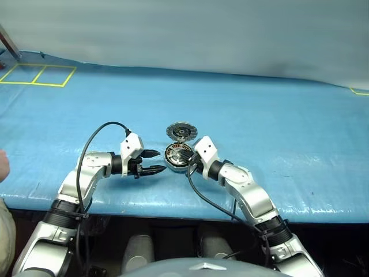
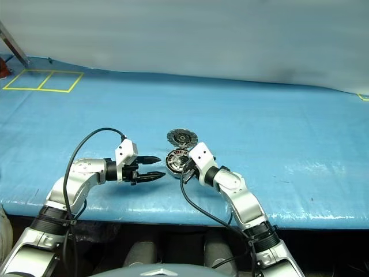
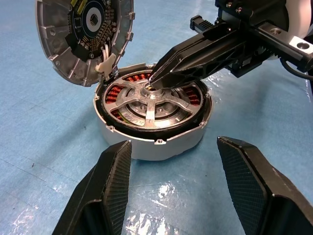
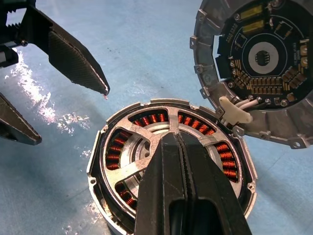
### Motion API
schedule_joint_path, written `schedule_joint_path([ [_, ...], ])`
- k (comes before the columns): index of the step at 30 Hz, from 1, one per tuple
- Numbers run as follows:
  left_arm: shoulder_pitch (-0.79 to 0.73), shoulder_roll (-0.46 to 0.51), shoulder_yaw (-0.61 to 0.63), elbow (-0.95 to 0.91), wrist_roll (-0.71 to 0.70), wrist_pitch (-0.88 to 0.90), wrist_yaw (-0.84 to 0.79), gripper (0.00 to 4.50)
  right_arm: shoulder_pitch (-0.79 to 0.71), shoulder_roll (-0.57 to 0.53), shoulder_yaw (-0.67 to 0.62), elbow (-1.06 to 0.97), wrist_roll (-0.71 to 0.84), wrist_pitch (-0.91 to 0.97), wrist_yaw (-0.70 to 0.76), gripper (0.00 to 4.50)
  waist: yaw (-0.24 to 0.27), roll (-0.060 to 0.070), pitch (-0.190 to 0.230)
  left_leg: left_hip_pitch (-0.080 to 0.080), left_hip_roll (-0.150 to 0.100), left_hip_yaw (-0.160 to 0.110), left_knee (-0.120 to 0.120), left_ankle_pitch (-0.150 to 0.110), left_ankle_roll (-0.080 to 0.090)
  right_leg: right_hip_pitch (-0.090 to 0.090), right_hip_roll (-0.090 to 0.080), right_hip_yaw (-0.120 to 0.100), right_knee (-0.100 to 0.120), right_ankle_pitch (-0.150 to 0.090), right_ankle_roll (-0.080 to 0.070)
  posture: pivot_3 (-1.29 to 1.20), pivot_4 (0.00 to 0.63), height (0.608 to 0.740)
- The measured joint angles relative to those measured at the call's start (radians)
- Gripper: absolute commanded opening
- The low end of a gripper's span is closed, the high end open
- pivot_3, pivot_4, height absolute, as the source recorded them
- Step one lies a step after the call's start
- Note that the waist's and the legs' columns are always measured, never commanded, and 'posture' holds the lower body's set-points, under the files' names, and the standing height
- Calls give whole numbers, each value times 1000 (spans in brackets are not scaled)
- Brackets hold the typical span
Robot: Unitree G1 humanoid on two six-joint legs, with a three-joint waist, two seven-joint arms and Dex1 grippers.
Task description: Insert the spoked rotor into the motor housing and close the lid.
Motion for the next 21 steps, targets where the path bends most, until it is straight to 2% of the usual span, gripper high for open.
schedule_joint_path([
  [9,0,0,18,0,-10,2,16,3016,-10,-12,32,7,-39,24,-3,0,0,1,-21,4,0,1,-2,-3,-5,0,-7,-1,-1,0,-1,0,150,740],
  [13,0,1,18,0,-18,3,17,3016,-14,-22,42,-1,-60,39,3,0,1,-3,-26,5,0,2,-4,-4,-6,0,-12,-4,-2,0,-1,0,150,740],
  [19,0,1,24,0,-28,14,18,3016,-26,-43,72,-11,-104,45,4,0,0,-4,-33,6,1,4,-6,-4,-5,0,-24,-12,-8,0,-1,0,150,740],
  [21,0,1,25,0,-28,17,18,3016,-27,-53,78,-18,-118,45,6,0,1,-4,-34,6,0,7,-7,-5,-4,-1,-35,-20,-8,0,-1,0,150,740],
])
